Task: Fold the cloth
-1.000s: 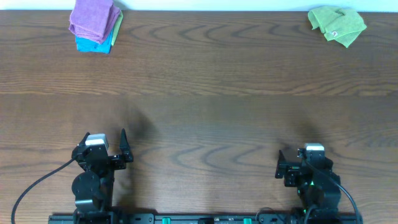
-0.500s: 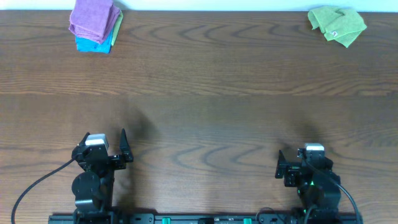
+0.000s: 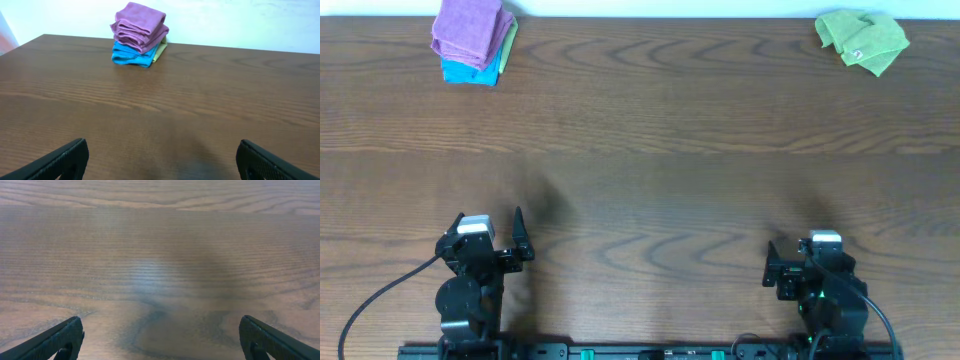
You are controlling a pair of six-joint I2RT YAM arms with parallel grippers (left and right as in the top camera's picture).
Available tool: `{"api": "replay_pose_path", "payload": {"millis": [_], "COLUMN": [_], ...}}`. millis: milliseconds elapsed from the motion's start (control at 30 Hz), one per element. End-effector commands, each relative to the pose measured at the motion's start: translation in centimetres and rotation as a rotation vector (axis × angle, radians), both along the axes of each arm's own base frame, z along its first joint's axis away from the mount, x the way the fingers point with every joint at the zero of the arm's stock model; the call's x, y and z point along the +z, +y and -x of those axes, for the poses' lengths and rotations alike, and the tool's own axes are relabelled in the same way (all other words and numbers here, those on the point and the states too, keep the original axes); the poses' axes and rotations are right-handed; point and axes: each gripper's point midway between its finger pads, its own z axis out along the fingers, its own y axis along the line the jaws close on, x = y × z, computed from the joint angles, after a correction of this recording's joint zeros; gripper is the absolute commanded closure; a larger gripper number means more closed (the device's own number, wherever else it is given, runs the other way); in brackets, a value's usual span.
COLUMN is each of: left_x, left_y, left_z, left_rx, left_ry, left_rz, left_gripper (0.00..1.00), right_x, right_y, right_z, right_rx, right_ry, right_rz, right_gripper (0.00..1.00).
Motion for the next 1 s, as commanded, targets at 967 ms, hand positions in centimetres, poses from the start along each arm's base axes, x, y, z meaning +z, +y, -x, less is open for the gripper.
{"api": "replay_pose_path", "payload": {"millis": [967], "left_x": [-1.4], "left_y": [0.3], "left_z": [0.0], "left_rx": [0.015], "left_ry": [0.03], "left_rz": [-0.01], "left_gripper": [0.05], "right_x": [8.4], "right_y": [-10.2], "right_z": [-10.1], "right_rx": [-0.358], "right_ry": [-0.126], "right_rz": [-0.03], "right_gripper": [0.01]}}
